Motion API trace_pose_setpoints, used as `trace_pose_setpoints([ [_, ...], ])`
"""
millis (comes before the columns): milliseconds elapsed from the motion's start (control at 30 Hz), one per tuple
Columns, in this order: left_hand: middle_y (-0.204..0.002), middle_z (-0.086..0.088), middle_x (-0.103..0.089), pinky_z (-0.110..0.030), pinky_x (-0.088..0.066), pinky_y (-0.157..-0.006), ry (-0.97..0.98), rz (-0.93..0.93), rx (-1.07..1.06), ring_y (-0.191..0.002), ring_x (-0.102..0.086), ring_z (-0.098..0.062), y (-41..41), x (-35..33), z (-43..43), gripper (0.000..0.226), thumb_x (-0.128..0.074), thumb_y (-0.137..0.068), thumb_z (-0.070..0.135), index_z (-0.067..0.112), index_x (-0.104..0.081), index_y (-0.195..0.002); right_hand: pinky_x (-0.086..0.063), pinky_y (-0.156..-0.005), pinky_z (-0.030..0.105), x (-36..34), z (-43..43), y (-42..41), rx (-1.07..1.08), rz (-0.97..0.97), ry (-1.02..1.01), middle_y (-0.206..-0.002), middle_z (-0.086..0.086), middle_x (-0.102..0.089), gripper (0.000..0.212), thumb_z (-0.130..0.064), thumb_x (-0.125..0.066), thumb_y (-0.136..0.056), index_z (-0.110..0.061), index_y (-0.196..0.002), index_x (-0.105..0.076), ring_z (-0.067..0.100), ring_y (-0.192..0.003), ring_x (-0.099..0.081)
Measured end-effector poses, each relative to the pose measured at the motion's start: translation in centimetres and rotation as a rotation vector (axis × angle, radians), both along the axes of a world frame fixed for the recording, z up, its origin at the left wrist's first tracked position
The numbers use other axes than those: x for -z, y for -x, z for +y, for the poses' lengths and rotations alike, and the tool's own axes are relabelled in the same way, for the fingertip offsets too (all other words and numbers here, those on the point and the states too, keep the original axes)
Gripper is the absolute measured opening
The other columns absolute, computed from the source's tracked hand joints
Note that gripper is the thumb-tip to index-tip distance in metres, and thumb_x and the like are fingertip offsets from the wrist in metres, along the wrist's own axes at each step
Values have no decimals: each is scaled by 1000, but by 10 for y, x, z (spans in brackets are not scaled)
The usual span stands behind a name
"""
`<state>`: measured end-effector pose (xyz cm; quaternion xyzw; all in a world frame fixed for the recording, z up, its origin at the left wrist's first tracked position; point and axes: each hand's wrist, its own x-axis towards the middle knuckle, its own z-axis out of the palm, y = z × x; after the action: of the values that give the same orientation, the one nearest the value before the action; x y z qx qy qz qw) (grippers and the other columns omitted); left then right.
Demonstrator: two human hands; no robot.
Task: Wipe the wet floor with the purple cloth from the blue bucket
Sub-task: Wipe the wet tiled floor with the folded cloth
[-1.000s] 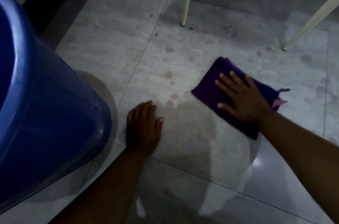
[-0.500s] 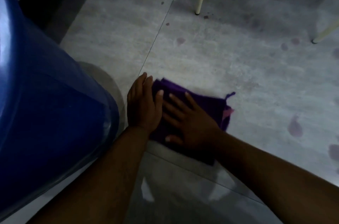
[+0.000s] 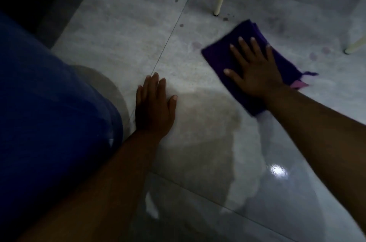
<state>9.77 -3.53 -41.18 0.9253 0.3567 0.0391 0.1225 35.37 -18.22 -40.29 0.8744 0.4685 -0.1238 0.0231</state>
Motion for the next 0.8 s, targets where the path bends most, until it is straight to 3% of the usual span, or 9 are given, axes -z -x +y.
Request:
trace_pose_setpoints([
  [67, -159, -16, -27, -51, -16, -121, -7, 25, -15, -148, -20, -31, -1, 6, 1, 60, -40, -97, 41, 8, -34, -147, 6, -121, 59, 3, 54, 15, -16, 15, -21, -169, 6, 7, 80, -71, -10, -94, -27, -160, 0, 31, -154, 10],
  [167, -158, -16, -29, -51, -18, -121, -8, -31, -67, -147, -23, -31, 0, 11, 0, 64, -42, -94, 42, 7, -31, -148, 6, -121, 60, 9, 99, 57, -206, 11, -20, -169, 6, 5, 79, -70, -13, -94, -27, -160, -1, 32, -154, 10],
  [267, -158, -16, -27, -50, -14, -122, 0, -91, -129, -148, -21, -30, 0, 13, -2, 72, -40, -91, 42, 5, -23, -149, 1, -122, 58, 11, 87, 82, -419, 15, -42, -169, 3, -1, 76, -68, -17, -96, -29, -159, -8, 30, -155, 4],
  [400, -163, -15, -14, -48, -7, -123, -12, 13, -133, -151, -10, -28, -1, 14, 0, 79, -36, -90, 50, 8, -14, -153, -3, -123, 54, 11, 47, 60, -560, 24, -36, -168, 0, -8, 75, -71, -14, -95, -31, -159, -12, 27, -155, 1],
  [533, -163, -19, -8, -54, -9, -121, -81, 164, -28, -151, -3, -33, -1, 16, 1, 81, -28, -92, 56, 3, -14, -153, 2, -123, 50, 9, 74, 10, -444, 9, -12, -168, 1, -6, 79, -72, -14, -93, -29, -159, -10, 28, -155, 1],
  [800, -164, -17, -7, -55, -9, -121, -91, 187, -31, -151, -4, -33, -3, 23, 5, 83, -26, -92, 61, 6, -12, -153, 6, -123, 54, 9, 236, -34, -162, 28, -29, -168, 11, 4, 84, -69, -14, -93, -20, -160, -3, 38, -153, 6],
])
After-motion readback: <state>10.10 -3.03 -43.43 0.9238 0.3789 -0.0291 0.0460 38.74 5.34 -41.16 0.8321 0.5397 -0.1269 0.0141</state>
